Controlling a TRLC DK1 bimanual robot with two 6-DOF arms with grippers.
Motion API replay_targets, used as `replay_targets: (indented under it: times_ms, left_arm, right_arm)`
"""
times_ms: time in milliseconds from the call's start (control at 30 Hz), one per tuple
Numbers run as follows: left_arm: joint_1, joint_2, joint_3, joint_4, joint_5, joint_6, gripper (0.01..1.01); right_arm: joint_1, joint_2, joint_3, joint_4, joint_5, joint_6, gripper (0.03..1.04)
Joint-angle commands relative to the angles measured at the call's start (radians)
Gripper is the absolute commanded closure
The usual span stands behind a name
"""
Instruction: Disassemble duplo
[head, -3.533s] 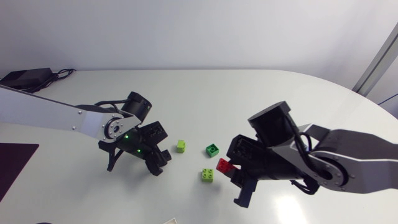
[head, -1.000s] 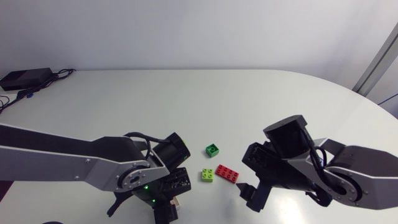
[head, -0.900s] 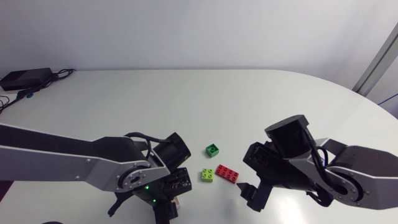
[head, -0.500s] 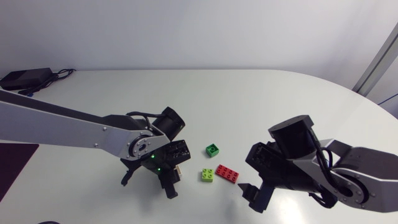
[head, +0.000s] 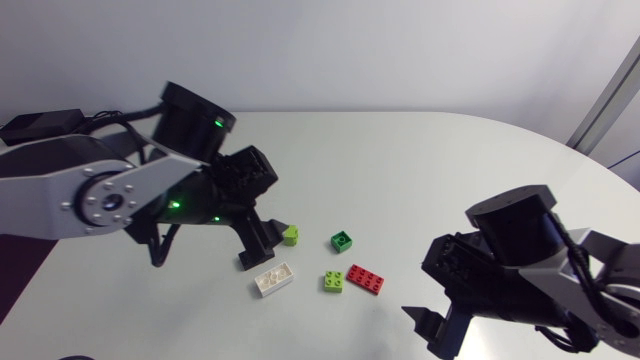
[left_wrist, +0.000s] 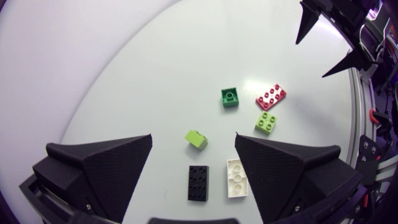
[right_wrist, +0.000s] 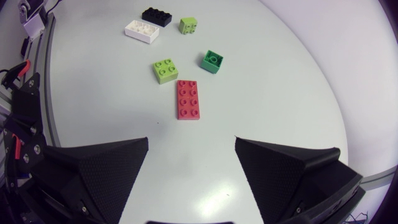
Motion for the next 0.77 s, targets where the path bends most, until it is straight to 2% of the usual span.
replay_targets:
  times_ms: [0, 367, 500, 733]
  left_arm:
    - [0.015, -0.088, -0.007, -0.044, -0.014, -0.032, 0.039]
    - [0.133, -0.449, -0.084, -0.207, -0.083, -0.088, 0.041]
    - [0.139, -0.539, -0.090, -0.300, -0.083, -0.140, 0.041]
    - [0.128, -0.634, -0.099, -0.342, -0.080, -0.206, 0.041]
  right_arm:
    - [0.012, -0.068, 0.055, -0.067, 0.018, 0.044, 0.06]
    - [0.001, -0.255, 0.233, -0.347, 0.056, 0.156, 0.06]
    - [-0.019, -0.290, 0.258, -0.384, 0.056, 0.191, 0.06]
    - [-0.048, -0.353, 0.258, -0.416, 0.050, 0.196, 0.06]
